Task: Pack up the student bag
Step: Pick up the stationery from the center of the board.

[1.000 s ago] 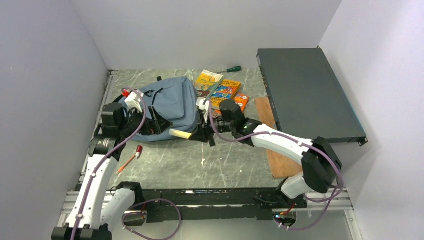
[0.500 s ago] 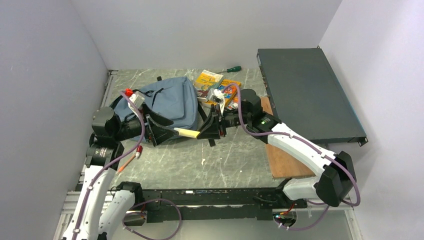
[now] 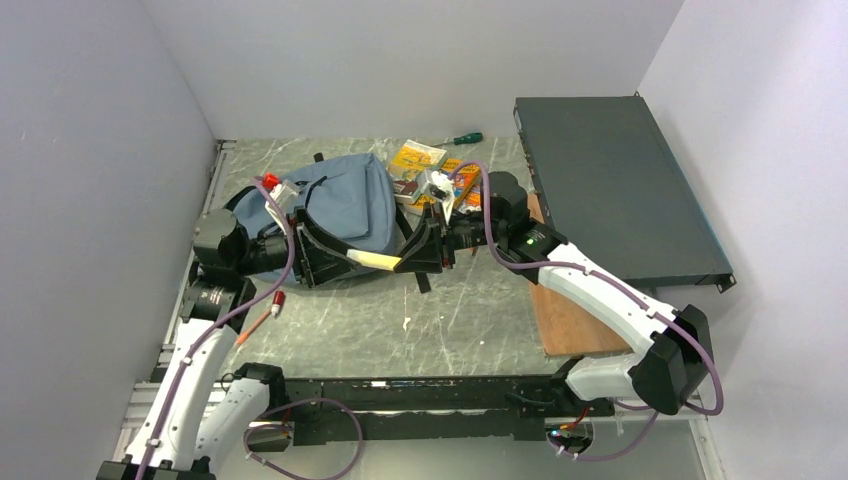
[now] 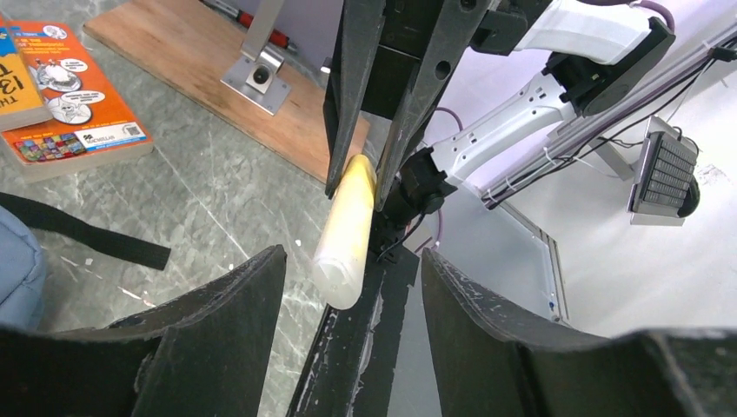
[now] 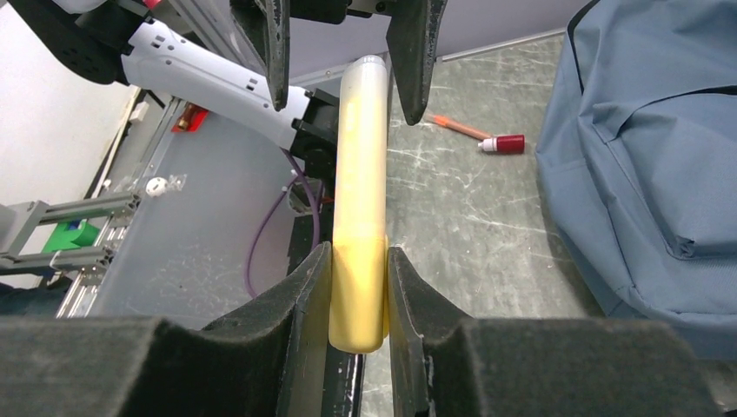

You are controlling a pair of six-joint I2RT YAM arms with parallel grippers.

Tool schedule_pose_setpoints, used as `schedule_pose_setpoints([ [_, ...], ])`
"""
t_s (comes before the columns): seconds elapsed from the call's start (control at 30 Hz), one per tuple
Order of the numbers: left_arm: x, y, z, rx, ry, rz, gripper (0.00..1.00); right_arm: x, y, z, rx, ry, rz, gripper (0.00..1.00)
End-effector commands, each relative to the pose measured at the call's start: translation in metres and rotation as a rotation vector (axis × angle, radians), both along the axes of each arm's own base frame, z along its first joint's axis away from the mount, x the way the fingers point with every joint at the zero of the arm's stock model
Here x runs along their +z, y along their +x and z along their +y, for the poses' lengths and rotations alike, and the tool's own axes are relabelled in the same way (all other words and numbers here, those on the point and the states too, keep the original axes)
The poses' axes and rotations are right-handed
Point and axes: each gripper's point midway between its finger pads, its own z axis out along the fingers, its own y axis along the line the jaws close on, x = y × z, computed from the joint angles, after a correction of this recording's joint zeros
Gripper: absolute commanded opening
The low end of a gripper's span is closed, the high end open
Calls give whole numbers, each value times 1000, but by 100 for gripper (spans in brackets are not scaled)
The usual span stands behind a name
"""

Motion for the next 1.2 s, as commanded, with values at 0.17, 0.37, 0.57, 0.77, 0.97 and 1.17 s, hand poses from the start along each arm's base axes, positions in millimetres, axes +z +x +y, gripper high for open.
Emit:
schedule_pose_setpoints([
  [0.17,18,-2,-7,-47,-36,-53,52,31,-7,-3,26,65,-55,0],
  [0.37,20,-6,-11,-52,-18,-69,44,35,-7,-2,20,81,-52,0],
  [0.57,24,4,-9,40,2,-60,0,35,-4,3,12,70,-44,0],
  [0.77,23,53,58,606,250,-104,0,-1,62,2,-346,-126,13,74],
  [0.97,26,52,178,1250,464,-96,0,-5,128,-10,-750,-117,107,84],
  [1.17,23,41,216,1466,484,-83,0,-63,184,12,-966,-210,278,82],
])
